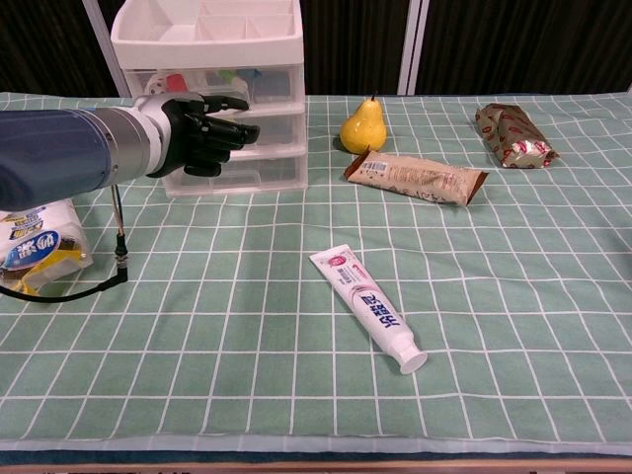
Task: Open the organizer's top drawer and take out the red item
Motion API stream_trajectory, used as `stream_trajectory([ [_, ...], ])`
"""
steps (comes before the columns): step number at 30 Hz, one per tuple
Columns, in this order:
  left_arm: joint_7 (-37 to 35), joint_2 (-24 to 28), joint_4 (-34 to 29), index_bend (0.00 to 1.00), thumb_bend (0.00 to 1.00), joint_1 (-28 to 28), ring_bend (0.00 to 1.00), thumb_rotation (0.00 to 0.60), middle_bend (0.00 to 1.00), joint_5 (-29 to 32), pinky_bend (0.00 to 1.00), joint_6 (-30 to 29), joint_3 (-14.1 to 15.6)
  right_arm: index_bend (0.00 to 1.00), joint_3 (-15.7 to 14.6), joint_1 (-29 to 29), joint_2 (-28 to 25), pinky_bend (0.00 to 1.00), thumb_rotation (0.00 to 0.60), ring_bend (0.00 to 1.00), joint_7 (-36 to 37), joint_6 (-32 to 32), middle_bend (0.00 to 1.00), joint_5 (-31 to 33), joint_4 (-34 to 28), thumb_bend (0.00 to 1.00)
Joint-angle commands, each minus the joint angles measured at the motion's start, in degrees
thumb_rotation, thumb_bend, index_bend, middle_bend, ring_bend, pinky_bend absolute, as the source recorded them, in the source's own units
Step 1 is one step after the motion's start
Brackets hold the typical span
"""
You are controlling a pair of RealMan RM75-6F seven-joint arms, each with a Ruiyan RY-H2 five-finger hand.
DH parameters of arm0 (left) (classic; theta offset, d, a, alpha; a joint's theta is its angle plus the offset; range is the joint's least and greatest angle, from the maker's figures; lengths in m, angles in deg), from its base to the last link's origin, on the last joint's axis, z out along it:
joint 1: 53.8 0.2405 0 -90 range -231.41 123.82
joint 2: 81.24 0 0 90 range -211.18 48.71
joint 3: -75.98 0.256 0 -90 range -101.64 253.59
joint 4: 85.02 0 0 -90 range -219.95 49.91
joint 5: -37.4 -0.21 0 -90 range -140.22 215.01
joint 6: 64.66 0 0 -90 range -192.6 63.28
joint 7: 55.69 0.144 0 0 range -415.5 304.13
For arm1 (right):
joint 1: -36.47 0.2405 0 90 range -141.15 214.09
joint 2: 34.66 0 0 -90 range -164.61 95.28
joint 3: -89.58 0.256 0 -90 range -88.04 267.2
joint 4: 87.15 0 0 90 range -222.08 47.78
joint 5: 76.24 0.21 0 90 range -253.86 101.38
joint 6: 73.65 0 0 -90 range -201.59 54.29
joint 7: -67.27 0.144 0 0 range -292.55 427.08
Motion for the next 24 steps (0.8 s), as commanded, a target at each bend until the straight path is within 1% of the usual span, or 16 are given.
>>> stream_trajectory([
  [1,-0.16,-0.39,0.46,0.08,0.48,-0.32,1.00,0.600,1.00,0.05,1.00,0.18,-0.11,0.00,-0.02,0.01,-0.05,0.23,0.600,0.00,0.07,0.11,0.00,0.08,-0.09,0.07],
  [7,-0.29,-1.06,1.37,0.10,0.48,-0.91,1.00,0.600,1.00,0.02,1.00,0.48,-0.14,0.00,0.02,0.01,-0.13,0.23,0.600,0.00,0.22,0.19,0.00,0.26,-0.15,0.07],
  [11,-0.38,-1.21,1.52,0.13,0.48,-1.00,1.00,0.600,1.00,-0.07,1.00,0.51,-0.01,0.00,-0.01,0.02,-0.19,0.23,0.600,0.00,0.18,0.29,0.00,0.35,-0.25,0.07],
  [24,-0.64,-0.46,-0.30,0.16,0.48,-0.35,1.00,0.600,1.00,-1.22,1.00,0.63,0.89,0.00,-0.03,0.01,-0.27,0.23,0.600,0.00,0.09,0.35,0.00,0.55,-0.51,0.07],
])
